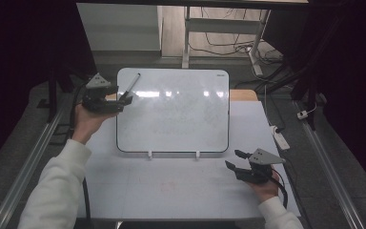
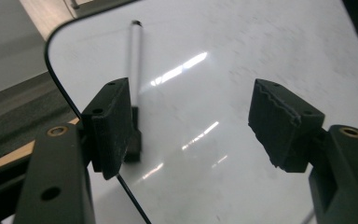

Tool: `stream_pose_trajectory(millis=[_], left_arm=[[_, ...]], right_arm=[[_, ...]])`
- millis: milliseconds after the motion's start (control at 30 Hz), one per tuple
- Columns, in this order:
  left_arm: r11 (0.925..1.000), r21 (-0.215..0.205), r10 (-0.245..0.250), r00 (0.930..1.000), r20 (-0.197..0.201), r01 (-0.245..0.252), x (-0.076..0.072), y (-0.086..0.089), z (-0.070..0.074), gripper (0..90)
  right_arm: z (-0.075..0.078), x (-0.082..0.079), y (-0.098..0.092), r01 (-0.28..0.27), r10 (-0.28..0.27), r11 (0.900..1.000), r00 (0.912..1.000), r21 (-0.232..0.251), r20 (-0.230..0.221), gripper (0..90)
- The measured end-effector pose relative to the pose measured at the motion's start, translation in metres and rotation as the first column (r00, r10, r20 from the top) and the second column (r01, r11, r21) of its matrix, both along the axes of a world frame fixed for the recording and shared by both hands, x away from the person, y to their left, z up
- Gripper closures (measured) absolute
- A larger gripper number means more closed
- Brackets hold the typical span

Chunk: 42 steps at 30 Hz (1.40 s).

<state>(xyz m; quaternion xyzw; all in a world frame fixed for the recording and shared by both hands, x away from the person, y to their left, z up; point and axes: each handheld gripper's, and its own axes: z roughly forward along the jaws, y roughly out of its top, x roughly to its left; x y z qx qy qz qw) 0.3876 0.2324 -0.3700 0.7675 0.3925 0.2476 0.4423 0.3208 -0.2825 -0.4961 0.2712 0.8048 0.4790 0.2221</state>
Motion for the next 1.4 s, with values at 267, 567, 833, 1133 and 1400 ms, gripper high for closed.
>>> stream_pose_trajectory(millis=[267,567,833,1133,1400], left_arm=[[0.9969,-0.048,-0.063,0.9979,-0.014,0.063,-0.064,0.002,-0.031,25.1],[0.9897,-0.08,-0.125,0.989,-0.079,0.119,-0.115,-0.003,-0.079,23.1],[0.9877,-0.099,-0.132,0.9853,-0.109,0.121,-0.132,-0.002,-0.11,23.1],[0.9907,-0.082,-0.118,0.9855,-0.122,0.109,-0.137,0.001,-0.128,23.3],[0.9896,-0.088,-0.124,0.9844,-0.124,0.114,-0.138,0.002,-0.128,23.3]], right_arm=[[0.0,0.0,0.0,-0.01,0.01,1.0,0.9998,-0.012,-0.017,35.2],[0.001,0.002,-0.006,0.018,-0.018,1.0,0.9998,-0.005,0.0,34.4],[0.0,0.002,-0.018,0.04,-0.04,0.999,0.9992,-0.003,0.001,34.4],[-0.004,0.003,-0.02,0.031,-0.031,0.999,0.9995,-0.017,-0.011,34.7],[-0.004,0.003,-0.019,0.026,-0.026,1.0,0.9997,-0.013,-0.001,34.8]])
